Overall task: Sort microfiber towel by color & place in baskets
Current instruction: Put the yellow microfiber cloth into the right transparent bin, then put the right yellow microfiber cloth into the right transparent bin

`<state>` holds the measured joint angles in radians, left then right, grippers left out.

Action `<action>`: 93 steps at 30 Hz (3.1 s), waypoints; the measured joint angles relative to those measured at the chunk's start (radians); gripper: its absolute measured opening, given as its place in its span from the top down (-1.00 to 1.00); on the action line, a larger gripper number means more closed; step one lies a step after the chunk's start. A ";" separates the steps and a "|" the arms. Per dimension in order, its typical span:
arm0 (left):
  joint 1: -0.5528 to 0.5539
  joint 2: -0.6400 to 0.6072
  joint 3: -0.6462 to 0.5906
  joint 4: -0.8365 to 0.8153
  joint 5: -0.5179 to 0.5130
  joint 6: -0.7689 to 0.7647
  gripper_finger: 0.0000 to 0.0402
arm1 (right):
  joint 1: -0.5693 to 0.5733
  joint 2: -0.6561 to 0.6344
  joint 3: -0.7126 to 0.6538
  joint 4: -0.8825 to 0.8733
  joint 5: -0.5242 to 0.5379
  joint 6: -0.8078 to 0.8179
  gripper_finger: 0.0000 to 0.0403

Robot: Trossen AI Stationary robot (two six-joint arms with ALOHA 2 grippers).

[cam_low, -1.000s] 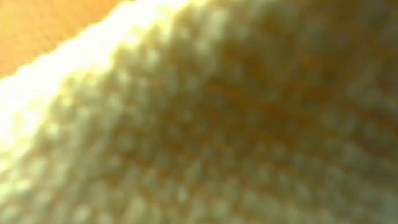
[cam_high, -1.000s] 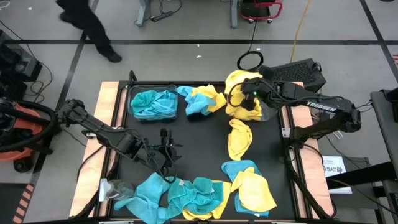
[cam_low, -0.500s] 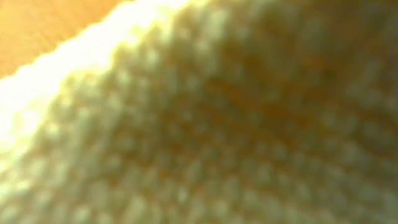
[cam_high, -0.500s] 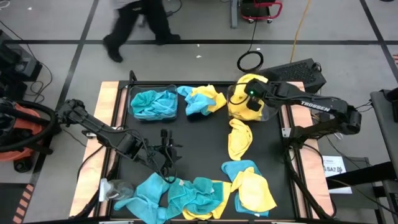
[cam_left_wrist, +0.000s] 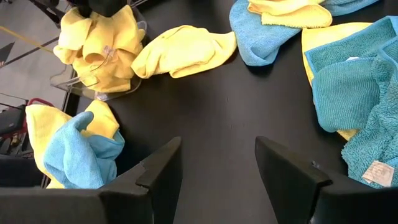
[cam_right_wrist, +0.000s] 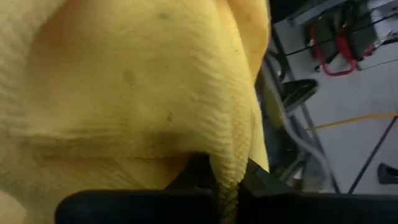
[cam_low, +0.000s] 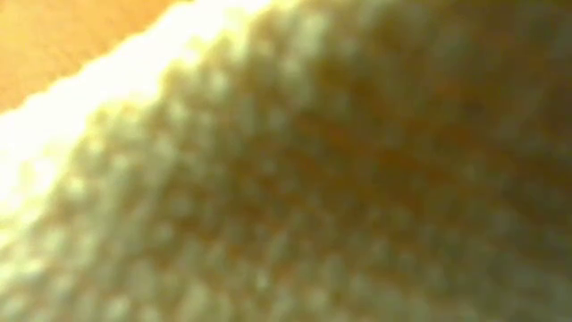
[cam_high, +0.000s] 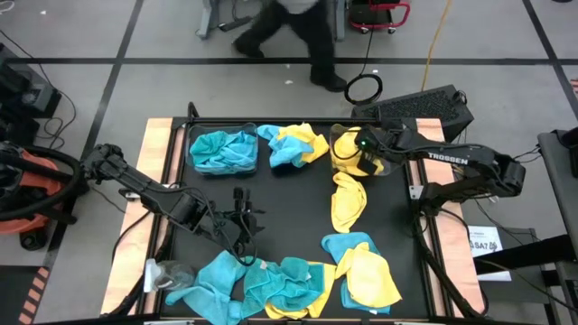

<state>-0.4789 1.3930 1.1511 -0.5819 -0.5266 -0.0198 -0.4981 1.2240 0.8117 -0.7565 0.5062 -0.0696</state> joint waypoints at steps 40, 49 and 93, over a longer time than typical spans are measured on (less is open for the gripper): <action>0.002 0.000 0.001 0.016 0.000 0.000 -0.03 | -0.178 0.140 -0.023 -0.011 -0.273 0.035 0.71; 0.002 0.000 0.001 0.016 0.000 0.001 -0.03 | -0.177 -0.068 -0.023 -0.052 -0.235 0.032 0.29; 0.008 0.000 0.001 0.029 0.000 -0.001 -0.03 | 0.168 -0.483 -0.023 0.058 -0.853 0.093 0.01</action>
<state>-0.4713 1.3930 1.1519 -0.5526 -0.5267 -0.0212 -0.3298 0.7406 0.7888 -0.6988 -0.3466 0.0230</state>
